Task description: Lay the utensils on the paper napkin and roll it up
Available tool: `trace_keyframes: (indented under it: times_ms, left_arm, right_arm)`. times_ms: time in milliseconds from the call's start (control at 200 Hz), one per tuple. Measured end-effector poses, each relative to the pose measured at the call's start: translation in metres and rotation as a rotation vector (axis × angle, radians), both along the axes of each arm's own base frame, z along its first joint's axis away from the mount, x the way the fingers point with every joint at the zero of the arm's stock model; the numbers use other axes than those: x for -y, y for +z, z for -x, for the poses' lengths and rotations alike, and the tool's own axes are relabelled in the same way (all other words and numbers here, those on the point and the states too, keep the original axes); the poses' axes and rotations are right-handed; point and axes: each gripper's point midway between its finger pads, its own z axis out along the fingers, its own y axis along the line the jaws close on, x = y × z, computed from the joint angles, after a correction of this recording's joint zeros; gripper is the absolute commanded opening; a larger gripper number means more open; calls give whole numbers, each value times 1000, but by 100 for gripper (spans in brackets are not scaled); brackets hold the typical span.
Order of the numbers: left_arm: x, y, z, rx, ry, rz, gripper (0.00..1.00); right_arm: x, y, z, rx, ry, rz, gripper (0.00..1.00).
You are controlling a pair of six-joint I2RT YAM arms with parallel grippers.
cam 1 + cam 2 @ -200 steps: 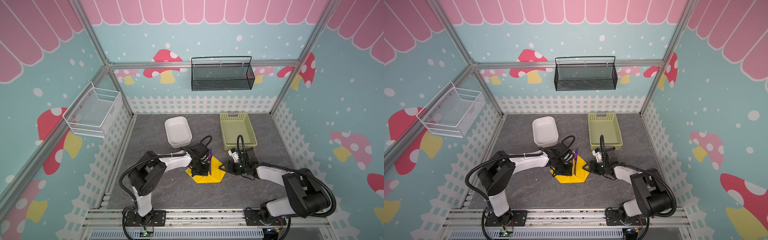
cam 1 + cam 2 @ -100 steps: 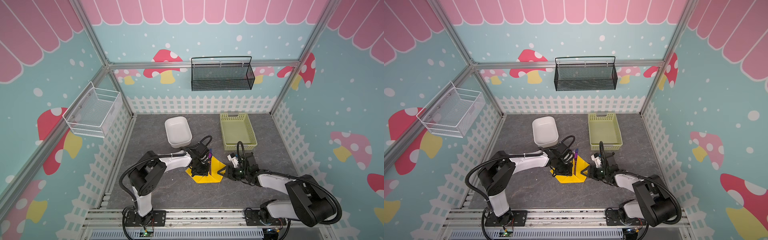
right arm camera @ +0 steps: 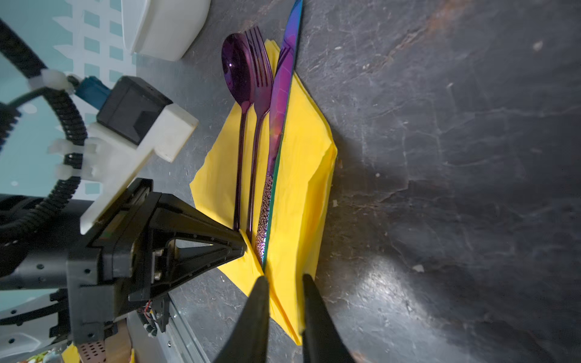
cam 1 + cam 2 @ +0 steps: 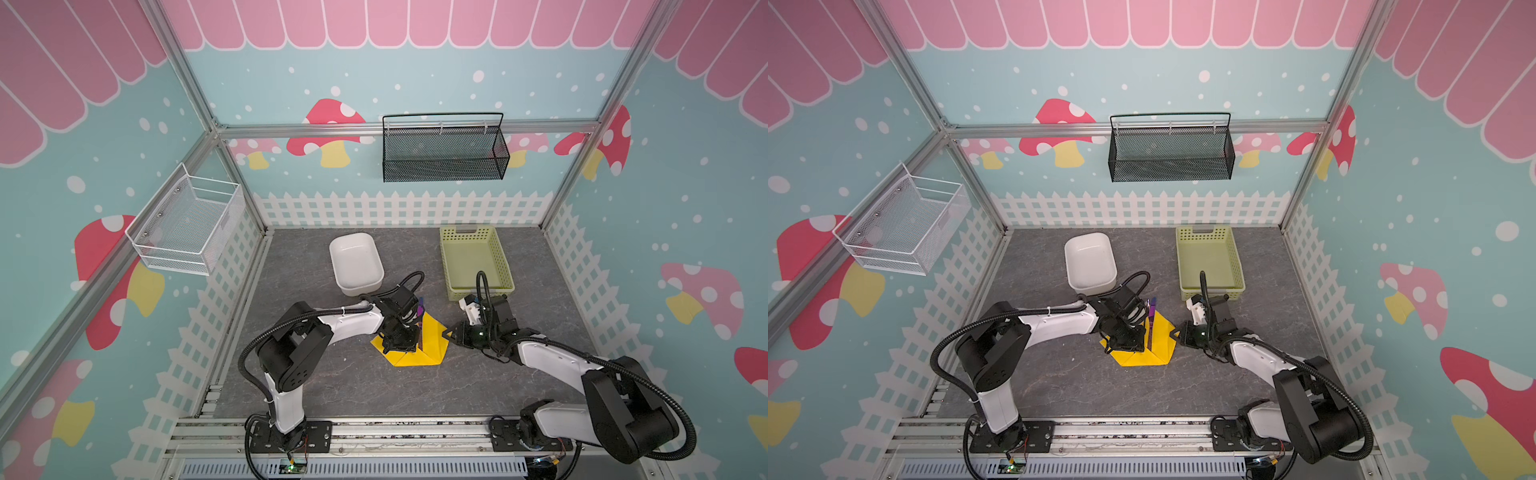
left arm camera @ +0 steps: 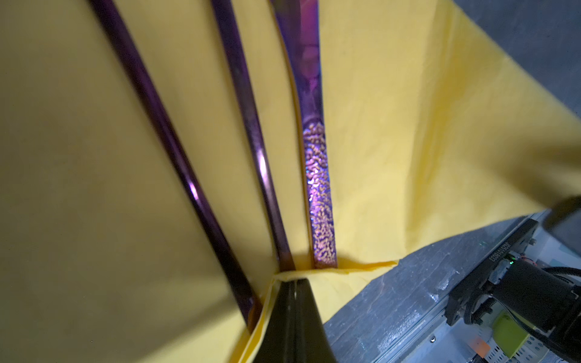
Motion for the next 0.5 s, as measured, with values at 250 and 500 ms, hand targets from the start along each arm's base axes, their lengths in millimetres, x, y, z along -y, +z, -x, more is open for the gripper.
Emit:
trace_keyframes:
  times_ms: [250,500]
  left_arm:
    - [0,0,0,0,0,0,0]
    - [0,0,0,0,0,0,0]
  right_arm:
    - [-3,7,-2,-1,7,-10,1]
    - [-20,21,-4,13,41,-45,0]
